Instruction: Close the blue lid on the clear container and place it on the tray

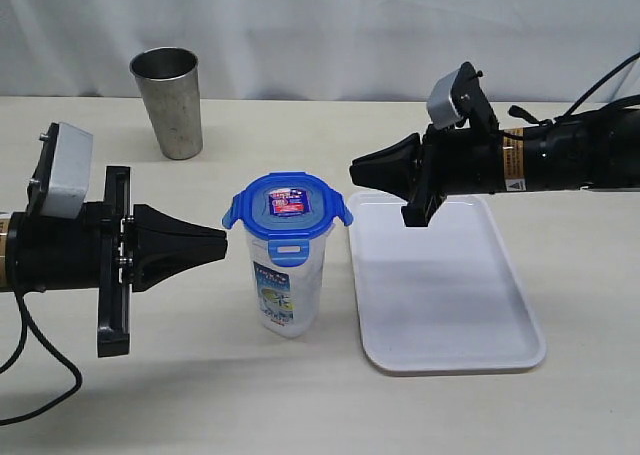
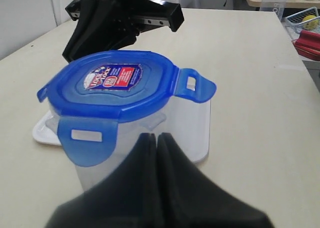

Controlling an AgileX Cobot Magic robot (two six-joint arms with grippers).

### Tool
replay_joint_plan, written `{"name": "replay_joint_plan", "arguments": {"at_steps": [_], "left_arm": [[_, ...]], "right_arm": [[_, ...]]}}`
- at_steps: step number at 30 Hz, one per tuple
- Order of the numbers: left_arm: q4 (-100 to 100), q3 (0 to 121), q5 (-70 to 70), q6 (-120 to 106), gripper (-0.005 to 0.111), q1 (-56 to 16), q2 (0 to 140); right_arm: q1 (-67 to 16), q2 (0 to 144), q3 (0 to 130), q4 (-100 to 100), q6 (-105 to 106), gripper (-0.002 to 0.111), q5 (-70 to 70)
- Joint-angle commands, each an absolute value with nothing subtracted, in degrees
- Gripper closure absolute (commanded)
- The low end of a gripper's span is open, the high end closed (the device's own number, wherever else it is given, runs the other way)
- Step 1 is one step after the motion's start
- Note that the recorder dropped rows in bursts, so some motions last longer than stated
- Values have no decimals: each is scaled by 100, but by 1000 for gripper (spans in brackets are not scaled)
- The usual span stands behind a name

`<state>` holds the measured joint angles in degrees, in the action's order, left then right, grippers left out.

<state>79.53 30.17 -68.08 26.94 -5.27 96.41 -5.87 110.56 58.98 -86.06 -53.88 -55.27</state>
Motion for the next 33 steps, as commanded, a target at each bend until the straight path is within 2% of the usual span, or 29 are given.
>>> {"name": "replay_joint_plan", "arguments": {"at_steps": [1,33], "left_arm": [[7874,2997,-6910,2680,107,-553,9662],[7683,2997,-6671,2572,107,-553,9662]], "right_arm": [[-549,11043,5921,-8774,-5363,104,-5770],[-549,10784,5796,-9430,-5680,104,-5903]]}}
